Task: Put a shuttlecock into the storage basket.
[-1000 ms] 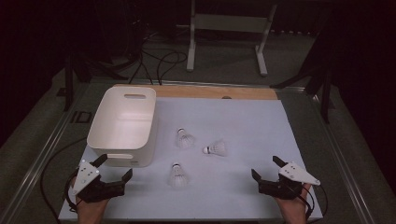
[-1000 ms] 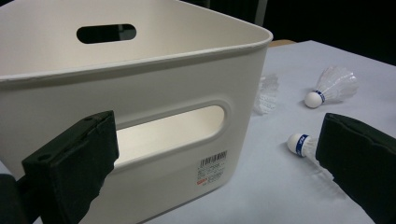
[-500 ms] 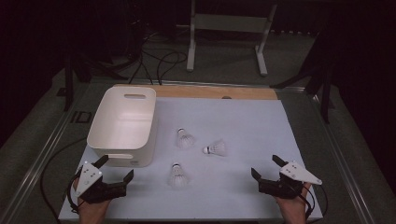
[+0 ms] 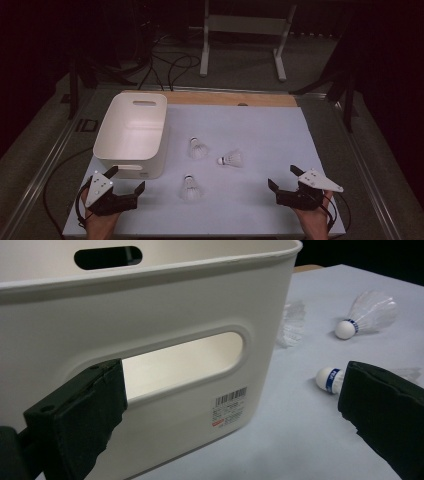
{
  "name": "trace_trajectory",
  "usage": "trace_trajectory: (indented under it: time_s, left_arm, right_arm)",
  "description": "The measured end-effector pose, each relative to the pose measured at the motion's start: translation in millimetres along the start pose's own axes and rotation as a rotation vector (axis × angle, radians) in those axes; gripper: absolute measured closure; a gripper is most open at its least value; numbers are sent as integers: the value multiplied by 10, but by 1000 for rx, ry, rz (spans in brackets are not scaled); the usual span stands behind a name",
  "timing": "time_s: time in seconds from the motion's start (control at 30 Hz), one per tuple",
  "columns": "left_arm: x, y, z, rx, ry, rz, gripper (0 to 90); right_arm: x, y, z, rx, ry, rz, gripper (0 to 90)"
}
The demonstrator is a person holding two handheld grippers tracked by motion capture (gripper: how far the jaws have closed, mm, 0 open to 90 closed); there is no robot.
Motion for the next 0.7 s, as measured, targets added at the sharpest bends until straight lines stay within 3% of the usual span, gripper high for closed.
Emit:
trace_trajectory:
  time_s: [0.13,0.3,0.7]
  left_arm:
    - [16,-5,23,-8,16,5,0]
    - [-6,3,7,3,-5,3,0]
    - [-2,-19,-48,29,-1,6,0]
  right_arm:
    - [34,-32,35,24,12,11,82]
    - [66,-80,135,48,40,20,75]
    - [106,-253,260,87,71,46,71]
Point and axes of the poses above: each handheld gripper's, and its own axes: y roughly backward along the jaws, z roughly out of its top, x roughly to its left, the point moved 10 cm from there along -y, roughly forward along the jaws, and after that the axes turned 6 degrees about -x, right-handed, at the moved point
